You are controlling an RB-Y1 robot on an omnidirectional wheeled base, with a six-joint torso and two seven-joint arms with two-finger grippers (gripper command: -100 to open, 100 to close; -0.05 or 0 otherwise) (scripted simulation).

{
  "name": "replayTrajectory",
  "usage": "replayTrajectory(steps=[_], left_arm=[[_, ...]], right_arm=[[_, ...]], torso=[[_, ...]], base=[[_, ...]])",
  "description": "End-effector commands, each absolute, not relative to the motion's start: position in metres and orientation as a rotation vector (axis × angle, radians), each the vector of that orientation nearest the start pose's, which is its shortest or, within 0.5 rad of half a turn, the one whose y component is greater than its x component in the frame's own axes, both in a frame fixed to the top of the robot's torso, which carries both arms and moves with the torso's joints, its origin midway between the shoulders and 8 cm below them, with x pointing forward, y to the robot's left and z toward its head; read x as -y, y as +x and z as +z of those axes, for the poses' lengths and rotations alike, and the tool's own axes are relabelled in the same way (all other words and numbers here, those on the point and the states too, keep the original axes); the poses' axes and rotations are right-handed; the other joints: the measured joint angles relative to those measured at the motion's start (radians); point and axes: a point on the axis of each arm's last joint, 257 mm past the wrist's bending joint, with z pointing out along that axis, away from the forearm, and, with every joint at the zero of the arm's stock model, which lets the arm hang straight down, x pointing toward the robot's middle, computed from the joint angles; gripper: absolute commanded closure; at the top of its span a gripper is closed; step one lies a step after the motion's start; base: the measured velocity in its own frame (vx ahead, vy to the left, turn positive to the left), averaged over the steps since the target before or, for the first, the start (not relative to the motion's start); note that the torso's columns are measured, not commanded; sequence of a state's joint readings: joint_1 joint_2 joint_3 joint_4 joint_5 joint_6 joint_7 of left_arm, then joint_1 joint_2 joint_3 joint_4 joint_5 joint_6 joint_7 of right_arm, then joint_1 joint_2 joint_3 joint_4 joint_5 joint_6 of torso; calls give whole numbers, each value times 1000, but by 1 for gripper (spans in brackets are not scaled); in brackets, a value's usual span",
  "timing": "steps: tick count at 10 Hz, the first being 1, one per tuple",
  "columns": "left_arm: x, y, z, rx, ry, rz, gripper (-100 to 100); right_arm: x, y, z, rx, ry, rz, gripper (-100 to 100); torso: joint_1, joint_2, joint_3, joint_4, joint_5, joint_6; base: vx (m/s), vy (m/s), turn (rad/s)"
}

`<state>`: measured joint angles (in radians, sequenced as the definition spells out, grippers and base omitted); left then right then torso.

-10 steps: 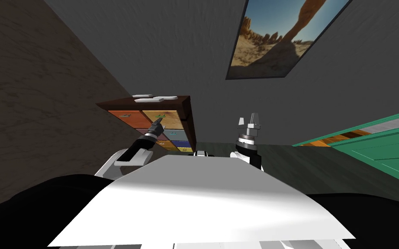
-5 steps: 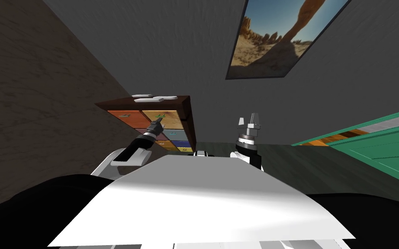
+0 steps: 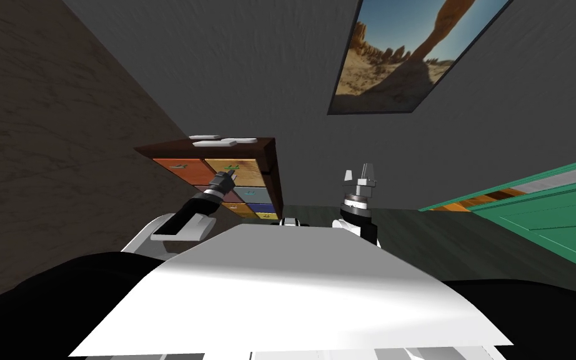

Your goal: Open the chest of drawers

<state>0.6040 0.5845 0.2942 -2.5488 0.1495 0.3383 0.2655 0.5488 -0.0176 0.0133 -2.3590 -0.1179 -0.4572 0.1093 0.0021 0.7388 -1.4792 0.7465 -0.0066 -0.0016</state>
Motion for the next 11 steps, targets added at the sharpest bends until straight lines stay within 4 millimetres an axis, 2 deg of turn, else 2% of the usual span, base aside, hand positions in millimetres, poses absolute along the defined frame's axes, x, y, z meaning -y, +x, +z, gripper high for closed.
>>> replayTrajectory(steps=[1, 2, 3, 6, 10, 11], left_arm=[[-337, 370, 4, -1239, -878, -1030, -100], [-343, 370, -11, -1262, -922, -1013, -100], [-349, 371, -14, -1261, -940, -1001, -100], [-377, 381, -12, -1225, -974, -956, -100], [-400, 387, -10, -1192, -1004, -923, -100], [-395, 387, -24, -1217, -1027, -927, -100]], right_arm=[[289, 331, 36, -592, 686, 1273, 0], [289, 331, 36, -592, 686, 1274, 0], [289, 331, 36, -592, 686, 1274, 0], [289, 331, 36, -592, 686, 1274, 0], [289, 331, 36, -592, 686, 1274, 0], [289, 331, 36, -592, 686, 1274, 0]], torso=[[-2, 2, 1, 1, -1, 0], [-3, 4, 3, 1, -1, 0], [-4, 4, 4, -1, 0, 1], [-3, 1, 0, 0, -1, 2], [1, -6, -4, -3, 0, 3], [1, -8, -5, -3, 0, 4]], base=[[0, 0, 0], [0, 0, 0], [-23, -14, -138], [-62, -13, -186], [-41, -7, -116], [-31, -10, -16]])
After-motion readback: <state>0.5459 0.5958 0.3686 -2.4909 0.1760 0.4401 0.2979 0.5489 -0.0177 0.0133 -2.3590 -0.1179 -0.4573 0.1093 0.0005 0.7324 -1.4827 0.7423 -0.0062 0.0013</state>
